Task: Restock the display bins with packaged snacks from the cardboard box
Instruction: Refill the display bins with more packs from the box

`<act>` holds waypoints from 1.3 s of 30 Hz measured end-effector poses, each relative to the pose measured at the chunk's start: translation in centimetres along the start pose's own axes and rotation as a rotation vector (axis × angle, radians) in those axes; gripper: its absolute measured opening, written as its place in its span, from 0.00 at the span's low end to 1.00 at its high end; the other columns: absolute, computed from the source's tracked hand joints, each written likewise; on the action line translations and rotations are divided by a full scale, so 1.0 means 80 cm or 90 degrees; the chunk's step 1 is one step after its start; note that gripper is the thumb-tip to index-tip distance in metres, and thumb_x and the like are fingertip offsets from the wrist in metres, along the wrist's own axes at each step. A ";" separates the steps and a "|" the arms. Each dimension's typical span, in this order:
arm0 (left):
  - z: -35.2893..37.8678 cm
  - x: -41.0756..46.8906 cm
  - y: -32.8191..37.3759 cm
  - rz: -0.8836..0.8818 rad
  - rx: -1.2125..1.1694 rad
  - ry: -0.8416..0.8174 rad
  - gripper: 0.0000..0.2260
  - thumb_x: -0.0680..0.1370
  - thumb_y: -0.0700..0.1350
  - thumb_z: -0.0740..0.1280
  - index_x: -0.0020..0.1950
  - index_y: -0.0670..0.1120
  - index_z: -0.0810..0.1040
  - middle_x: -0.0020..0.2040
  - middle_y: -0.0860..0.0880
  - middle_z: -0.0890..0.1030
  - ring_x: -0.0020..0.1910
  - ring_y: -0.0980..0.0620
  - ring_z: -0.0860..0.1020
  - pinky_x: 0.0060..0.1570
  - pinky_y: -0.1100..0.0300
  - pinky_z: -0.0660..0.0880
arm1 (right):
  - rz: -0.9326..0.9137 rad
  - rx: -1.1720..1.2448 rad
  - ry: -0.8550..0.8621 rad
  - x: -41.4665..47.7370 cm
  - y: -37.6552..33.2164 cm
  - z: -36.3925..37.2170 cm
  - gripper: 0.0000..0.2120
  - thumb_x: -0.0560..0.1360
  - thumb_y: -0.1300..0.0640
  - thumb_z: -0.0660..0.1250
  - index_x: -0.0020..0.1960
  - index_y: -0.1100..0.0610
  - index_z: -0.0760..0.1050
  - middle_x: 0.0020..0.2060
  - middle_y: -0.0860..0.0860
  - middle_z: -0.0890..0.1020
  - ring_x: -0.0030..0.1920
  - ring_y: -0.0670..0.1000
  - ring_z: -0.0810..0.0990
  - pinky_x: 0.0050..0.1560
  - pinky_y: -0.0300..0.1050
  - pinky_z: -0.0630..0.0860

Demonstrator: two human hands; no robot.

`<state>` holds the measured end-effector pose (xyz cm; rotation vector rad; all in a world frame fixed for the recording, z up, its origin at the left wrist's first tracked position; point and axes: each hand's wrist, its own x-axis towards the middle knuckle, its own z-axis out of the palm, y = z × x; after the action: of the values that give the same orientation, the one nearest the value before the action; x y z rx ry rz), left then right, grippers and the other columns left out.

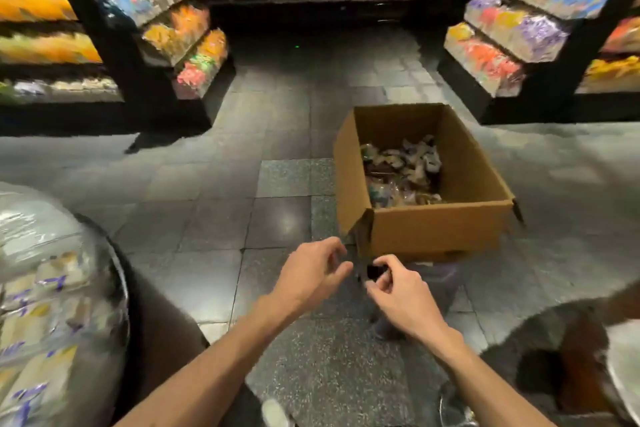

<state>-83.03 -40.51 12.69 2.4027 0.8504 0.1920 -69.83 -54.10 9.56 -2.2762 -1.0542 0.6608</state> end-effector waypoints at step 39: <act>0.460 0.788 -0.082 -0.278 -0.111 -0.357 0.65 0.61 0.56 0.83 0.80 0.54 0.37 0.80 0.43 0.52 0.79 0.41 0.52 0.75 0.44 0.55 | 0.599 0.178 -0.103 0.719 0.508 -0.058 0.49 0.75 0.56 0.74 0.81 0.53 0.41 0.78 0.57 0.60 0.77 0.60 0.60 0.77 0.53 0.59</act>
<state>-25.40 -15.09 -24.75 1.8991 0.9996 -0.5291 -12.48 -31.93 -25.11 -2.4010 0.1371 1.2674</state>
